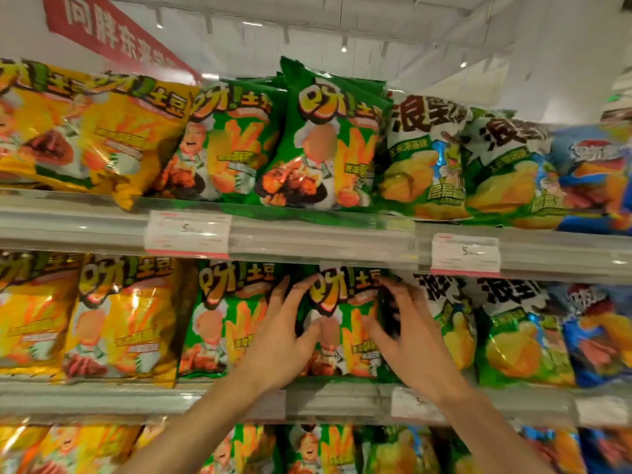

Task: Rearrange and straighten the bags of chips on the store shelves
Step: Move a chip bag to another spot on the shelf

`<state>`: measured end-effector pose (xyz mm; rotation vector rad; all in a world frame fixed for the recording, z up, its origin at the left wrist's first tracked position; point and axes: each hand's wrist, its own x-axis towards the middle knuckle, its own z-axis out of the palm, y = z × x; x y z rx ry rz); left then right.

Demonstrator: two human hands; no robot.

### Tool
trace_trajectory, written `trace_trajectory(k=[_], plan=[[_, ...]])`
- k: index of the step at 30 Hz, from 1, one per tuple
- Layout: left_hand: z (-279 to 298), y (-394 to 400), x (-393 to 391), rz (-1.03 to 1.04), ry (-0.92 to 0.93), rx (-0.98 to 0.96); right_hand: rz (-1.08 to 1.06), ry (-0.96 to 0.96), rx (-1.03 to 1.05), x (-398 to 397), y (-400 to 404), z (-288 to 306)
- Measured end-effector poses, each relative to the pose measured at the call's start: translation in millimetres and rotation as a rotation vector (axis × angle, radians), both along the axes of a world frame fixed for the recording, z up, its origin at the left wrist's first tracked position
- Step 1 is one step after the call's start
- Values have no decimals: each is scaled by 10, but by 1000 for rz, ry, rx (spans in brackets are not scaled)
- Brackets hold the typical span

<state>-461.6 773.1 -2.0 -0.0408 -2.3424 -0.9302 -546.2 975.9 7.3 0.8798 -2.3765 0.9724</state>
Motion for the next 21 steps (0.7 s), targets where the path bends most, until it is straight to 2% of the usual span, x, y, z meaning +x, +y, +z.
trace_trajectory(k=[4,7,10,14,16,18,21], plan=[[89,87,-123,-54,-61,127,147,-207,88,-95,17,-17],[118,79,-195,-46,-89,173,259,-353,10,-178,-53,-8],[130,34,-220,-41,-94,178,292,-391,-71,-228,-85,-38],[169,39,-224,-64,-106,199,287,-389,-60,-216,-99,-23],[143,45,-195,-74,-87,173,239,-361,-3,-181,-93,4],[120,28,-120,-51,-49,66,148,-270,59,-99,-72,19],[109,-48,67,24,36,-152,-32,32,149,81,-87,-10]])
